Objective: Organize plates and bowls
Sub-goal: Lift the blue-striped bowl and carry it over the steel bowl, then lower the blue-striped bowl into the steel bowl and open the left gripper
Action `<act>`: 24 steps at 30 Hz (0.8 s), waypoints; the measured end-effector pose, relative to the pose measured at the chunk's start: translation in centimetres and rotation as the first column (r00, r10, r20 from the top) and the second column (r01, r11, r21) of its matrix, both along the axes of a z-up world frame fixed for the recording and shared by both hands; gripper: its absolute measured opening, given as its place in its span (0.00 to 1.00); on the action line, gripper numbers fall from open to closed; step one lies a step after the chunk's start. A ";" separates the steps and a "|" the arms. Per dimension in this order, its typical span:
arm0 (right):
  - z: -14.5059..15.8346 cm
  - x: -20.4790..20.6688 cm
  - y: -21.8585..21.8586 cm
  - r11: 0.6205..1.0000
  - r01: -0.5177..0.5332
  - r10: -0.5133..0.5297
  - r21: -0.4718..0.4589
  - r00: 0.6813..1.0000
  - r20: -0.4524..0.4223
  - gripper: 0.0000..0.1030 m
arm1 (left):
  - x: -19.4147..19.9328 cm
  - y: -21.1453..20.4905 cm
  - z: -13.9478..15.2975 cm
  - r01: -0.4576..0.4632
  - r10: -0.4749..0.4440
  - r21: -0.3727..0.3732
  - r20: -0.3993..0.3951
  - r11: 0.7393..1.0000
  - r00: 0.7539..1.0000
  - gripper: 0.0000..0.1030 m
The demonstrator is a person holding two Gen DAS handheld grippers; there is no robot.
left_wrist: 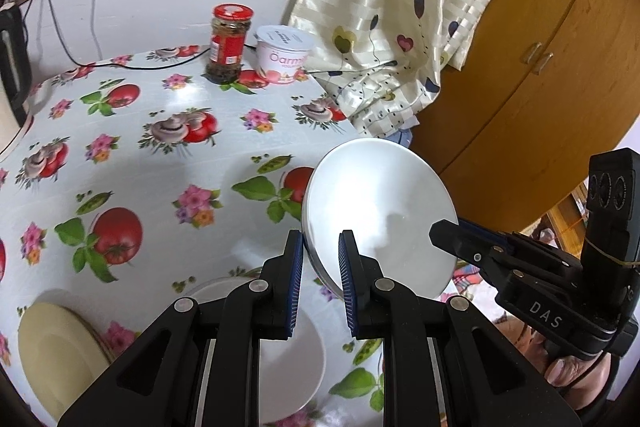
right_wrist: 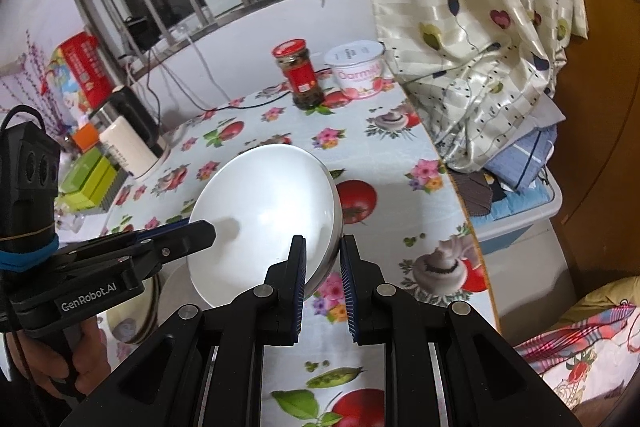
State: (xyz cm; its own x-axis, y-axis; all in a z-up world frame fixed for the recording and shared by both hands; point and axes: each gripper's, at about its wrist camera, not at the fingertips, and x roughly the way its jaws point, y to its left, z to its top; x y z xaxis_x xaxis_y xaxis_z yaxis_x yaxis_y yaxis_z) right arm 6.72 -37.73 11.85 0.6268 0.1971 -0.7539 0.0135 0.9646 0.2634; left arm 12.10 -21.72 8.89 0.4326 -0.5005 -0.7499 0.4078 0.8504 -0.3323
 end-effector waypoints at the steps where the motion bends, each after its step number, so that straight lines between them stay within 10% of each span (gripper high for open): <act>1: 0.0 0.0 0.3 1.000 -0.005 0.005 0.000 1.000 0.000 0.16 | -0.2 0.4 0.1 -0.005 0.005 -0.002 0.002 1.000 1.000 0.18; 24: -0.9 -2.0 7.8 0.989 -0.143 0.144 0.018 0.988 -0.052 0.16 | -4.6 7.7 -1.2 -0.113 0.114 0.038 -0.037 0.993 0.993 0.18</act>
